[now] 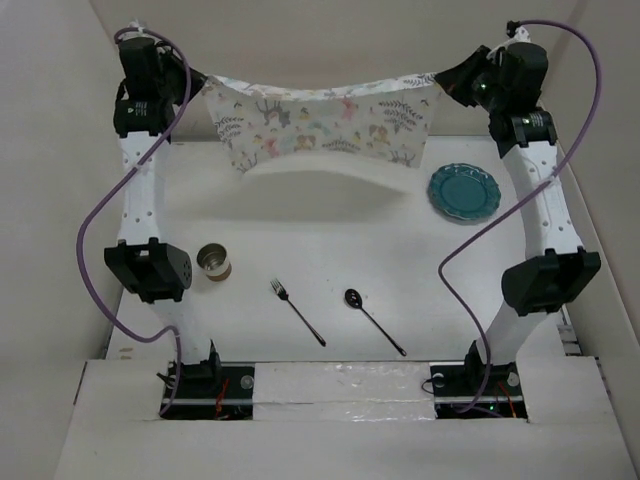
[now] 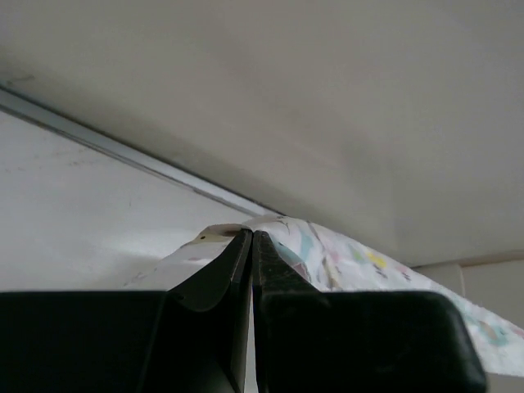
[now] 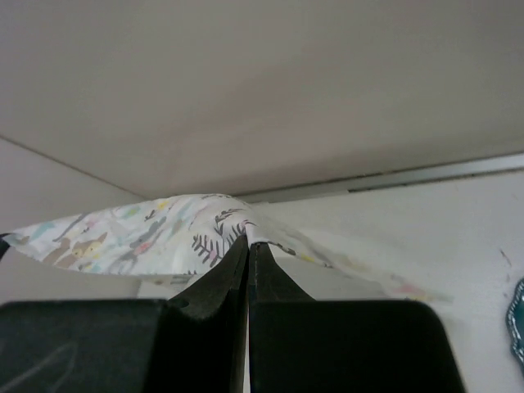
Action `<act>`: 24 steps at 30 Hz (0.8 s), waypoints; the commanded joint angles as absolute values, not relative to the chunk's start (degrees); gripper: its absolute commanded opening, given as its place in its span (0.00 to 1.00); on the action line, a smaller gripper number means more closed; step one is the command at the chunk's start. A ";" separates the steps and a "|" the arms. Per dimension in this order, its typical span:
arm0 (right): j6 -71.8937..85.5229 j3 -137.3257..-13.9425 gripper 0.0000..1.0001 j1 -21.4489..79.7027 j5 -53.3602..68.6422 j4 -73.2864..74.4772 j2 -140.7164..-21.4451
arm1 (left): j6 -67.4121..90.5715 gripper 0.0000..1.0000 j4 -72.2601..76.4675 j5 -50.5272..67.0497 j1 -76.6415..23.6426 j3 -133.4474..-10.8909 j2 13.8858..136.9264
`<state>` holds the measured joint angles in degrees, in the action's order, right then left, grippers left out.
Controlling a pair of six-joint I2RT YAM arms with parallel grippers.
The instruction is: Set the dinner table for one person
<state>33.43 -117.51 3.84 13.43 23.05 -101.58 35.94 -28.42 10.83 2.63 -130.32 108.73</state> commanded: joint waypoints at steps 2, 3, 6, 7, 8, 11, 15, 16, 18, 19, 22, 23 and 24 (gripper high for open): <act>34.28 -113.06 0.00 2.37 16.26 17.15 -93.71 | 35.96 0.00 -20.92 14.07 4.31 -121.14 100.13; 34.28 -105.11 0.00 2.37 16.52 16.18 -92.47 | 34.90 0.00 -20.05 14.41 4.31 -117.63 99.15; 34.54 -92.59 0.00 2.37 17.75 12.22 -88.86 | 34.80 0.00 -13.29 16.08 5.01 -99.81 93.53; 34.54 -84.46 0.00 2.37 17.75 10.48 -88.25 | 33.76 0.00 -9.53 16.17 5.01 -91.32 91.43; 34.54 -80.55 0.00 1.85 17.84 9.33 -87.63 | 33.23 0.00 -8.62 16.17 5.01 -88.19 91.15; 34.19 -69.54 0.00 1.85 17.66 7.56 -87.36 | 30.59 0.00 -7.91 17.14 5.01 -78.86 91.23; 32.09 -62.33 0.00 1.32 17.05 9.39 -89.64 | 28.83 0.00 -6.86 15.30 5.01 -66.31 91.58; 31.91 -61.53 0.00 1.32 16.88 9.49 -90.00 | 28.48 0.00 -6.86 15.03 5.01 -65.14 91.58; 31.73 -60.13 0.00 1.32 16.70 9.67 -90.26 | 27.78 0.00 -6.86 14.59 5.01 -63.04 92.02; 31.47 -59.51 0.00 1.32 16.44 10.28 -90.52 | 27.51 0.00 -7.20 14.24 5.01 -62.06 92.37; 30.68 -57.05 0.00 1.32 16.26 11.16 -90.44 | 26.28 0.00 -7.91 12.92 5.01 -58.81 92.03; 30.33 -56.52 0.00 1.32 16.09 11.77 -90.27 | 26.11 0.00 -8.17 11.96 5.01 -58.10 91.67; 30.06 -55.38 0.00 1.32 16.08 12.56 -90.00 | 25.76 0.00 -8.78 11.52 5.01 -56.79 91.23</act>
